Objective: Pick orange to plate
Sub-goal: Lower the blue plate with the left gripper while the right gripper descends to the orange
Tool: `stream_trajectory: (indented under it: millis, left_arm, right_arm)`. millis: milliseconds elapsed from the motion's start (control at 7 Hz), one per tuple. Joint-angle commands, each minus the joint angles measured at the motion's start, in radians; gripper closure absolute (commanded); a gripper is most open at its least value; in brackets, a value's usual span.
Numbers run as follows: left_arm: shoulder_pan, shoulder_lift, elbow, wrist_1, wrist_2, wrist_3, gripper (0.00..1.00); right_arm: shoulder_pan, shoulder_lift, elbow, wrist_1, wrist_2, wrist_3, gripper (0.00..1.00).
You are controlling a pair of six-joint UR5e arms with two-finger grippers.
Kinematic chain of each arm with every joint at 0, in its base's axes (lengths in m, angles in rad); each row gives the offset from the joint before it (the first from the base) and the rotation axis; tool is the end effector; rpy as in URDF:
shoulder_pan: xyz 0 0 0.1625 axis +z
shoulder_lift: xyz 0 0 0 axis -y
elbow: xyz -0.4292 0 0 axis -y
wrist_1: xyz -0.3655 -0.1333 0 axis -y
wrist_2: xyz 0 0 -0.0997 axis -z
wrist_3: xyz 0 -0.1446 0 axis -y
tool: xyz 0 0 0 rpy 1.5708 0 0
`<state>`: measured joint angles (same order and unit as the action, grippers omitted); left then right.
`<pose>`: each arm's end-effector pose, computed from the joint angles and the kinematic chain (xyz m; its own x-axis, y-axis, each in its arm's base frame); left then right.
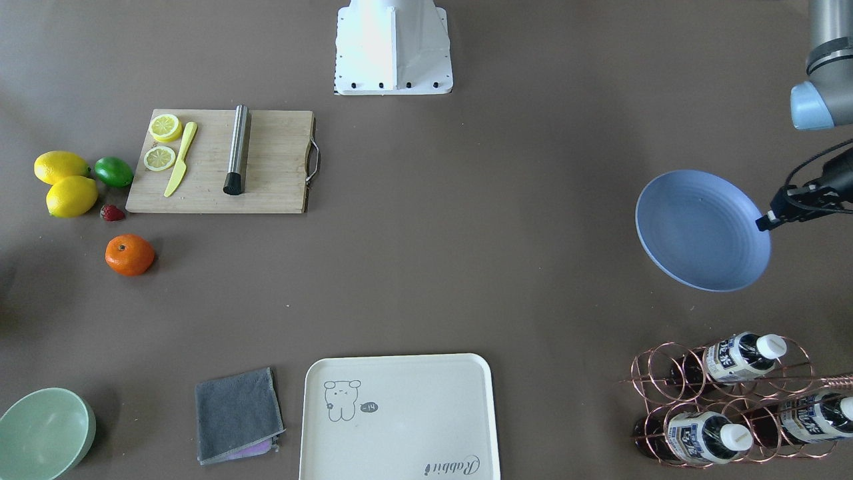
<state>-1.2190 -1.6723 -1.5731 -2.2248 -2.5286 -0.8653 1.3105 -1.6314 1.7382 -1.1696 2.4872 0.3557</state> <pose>0.1708 -0.5089 0.5435 0.4151 -0.0483 -0.9085 0.1014 0.9948 -0.0066 -0.1023 -0.4564 0.5804 0.5366 -0.2024 0.8192 0.0405 0.9759 0.2146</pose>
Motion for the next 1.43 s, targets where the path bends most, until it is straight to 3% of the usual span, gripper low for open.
stream_trajectory:
  millis: [0,143,429,714,1286]
  left_arm:
    - [0.288,-0.088,-0.19,-0.001,0.2,-0.454,1.0]
    - [0.417,-0.184,-0.179,0.004,0.323,-0.565,1.0]
    - [0.57,-0.286,-0.127,0.004,0.497,-0.673,1.0]
    - [0.628,-0.372,-0.043,0.004,0.579,-0.71,1.0]
    - [0.739,-0.376,-0.036,0.004,0.688,-0.732,1.0]
  right_arm:
    - [-0.142,0.187,-0.086,-0.002,-0.101,0.15,0.0]
    - [-0.227,0.259,-0.123,-0.004,-0.184,0.198,0.0]
    - [-0.322,0.285,-0.144,-0.004,-0.257,0.236,0.0]
    - [-0.372,0.275,-0.175,0.001,-0.309,0.236,0.0]
    - [-0.376,0.229,-0.172,0.004,-0.297,0.229,0.02]
